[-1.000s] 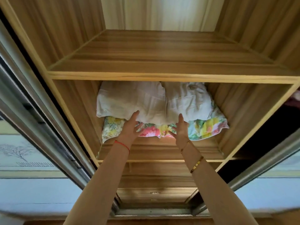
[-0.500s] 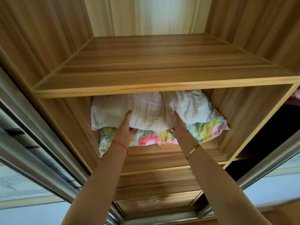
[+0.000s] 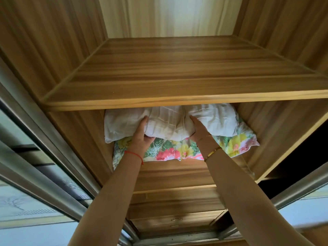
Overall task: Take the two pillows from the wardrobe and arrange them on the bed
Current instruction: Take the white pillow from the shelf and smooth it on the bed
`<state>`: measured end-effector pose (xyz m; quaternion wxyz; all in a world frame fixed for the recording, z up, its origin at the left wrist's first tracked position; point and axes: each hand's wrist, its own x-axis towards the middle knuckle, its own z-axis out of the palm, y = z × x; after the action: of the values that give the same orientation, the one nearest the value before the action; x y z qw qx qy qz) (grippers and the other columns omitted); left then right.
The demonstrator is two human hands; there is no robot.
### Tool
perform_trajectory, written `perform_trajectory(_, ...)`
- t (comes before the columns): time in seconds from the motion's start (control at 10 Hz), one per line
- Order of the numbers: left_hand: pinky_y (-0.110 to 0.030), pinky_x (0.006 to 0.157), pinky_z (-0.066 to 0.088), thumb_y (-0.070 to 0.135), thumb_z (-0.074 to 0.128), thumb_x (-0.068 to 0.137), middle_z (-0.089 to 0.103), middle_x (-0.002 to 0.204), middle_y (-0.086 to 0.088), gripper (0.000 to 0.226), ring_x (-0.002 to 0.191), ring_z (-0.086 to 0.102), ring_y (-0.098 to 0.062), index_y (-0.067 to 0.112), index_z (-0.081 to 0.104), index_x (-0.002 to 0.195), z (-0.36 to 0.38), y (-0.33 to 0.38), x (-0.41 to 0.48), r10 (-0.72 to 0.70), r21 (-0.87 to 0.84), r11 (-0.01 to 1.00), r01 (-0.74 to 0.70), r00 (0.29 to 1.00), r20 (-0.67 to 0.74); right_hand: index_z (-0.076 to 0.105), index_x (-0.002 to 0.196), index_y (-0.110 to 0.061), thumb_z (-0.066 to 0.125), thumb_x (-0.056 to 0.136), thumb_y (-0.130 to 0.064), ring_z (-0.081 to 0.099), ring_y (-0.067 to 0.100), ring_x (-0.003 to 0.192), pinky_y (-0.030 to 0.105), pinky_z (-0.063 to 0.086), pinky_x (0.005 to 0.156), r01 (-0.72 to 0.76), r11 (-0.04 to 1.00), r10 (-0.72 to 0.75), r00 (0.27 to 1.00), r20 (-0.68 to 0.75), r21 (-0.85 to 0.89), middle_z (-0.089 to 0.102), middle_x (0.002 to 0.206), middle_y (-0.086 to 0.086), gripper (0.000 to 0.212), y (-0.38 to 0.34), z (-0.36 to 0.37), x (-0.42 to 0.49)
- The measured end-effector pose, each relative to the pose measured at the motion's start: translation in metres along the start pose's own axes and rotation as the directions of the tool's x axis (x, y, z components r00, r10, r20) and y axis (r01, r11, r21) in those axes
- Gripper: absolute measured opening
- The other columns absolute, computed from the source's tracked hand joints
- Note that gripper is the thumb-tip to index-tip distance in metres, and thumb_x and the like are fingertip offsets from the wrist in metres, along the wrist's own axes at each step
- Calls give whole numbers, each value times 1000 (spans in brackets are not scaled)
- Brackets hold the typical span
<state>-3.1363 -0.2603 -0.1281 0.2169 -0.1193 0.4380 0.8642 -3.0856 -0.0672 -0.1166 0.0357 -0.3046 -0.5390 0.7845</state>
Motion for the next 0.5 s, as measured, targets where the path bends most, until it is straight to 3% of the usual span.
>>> perform_trajectory(0.1, -44, 111, 45, 22, 63, 96, 66, 127, -14, 40, 120, 63, -27, 5, 60, 132, 1, 6, -9, -44, -158, 986, 53, 997, 60, 46, 143, -7, 46, 100, -38, 50, 33, 131, 49, 39, 111, 13, 999, -13, 1000, -3, 36, 53, 141, 16, 53, -4, -1, -9)
perform_trajectory(0.2, -41, 96, 53, 16, 59, 98, 75, 101, -10, 16, 98, 69, -23, 6, 67, 107, 3, 7, -16, 3, -131, 991, 2, 999, 37, 53, 139, -6, 49, 99, -26, 56, 32, 124, 48, 39, 111, -37, 973, 48, 998, -44, 227, 62, 129, 15, 45, -5, -2, -8)
perform_trajectory(0.3, -37, 81, 57, 15, 56, 99, 76, 86, -8, 13, 87, 70, -20, 8, 66, 96, 5, 5, -23, 67, -61, 996, -66, 998, 17, 52, 139, -3, 49, 98, -19, 53, 34, 129, 50, 39, 111, -31, 944, 44, 999, -31, 330, 56, 139, 17, 44, -4, -6, -13)
perform_trajectory(0.4, -37, 85, 58, 17, 55, 100, 74, 95, -9, 21, 90, 71, -20, 10, 73, 92, 7, -1, -33, 139, -43, 989, -138, 990, 17, 55, 135, 1, 49, 98, -19, 56, 34, 124, 52, 39, 110, 14, 939, -11, 1000, -10, 344, 59, 132, 20, 42, -3, -16, -18)
perform_trajectory(0.5, -38, 88, 58, 15, 57, 98, 77, 90, -7, 19, 90, 73, -20, 10, 74, 92, 10, -12, -49, 213, -124, 970, -209, 977, 18, 64, 112, -5, 45, 99, -17, 60, 29, 108, 47, 44, 105, 65, 909, -105, 992, 74, 411, 66, 108, 15, 25, -2, -30, -26)
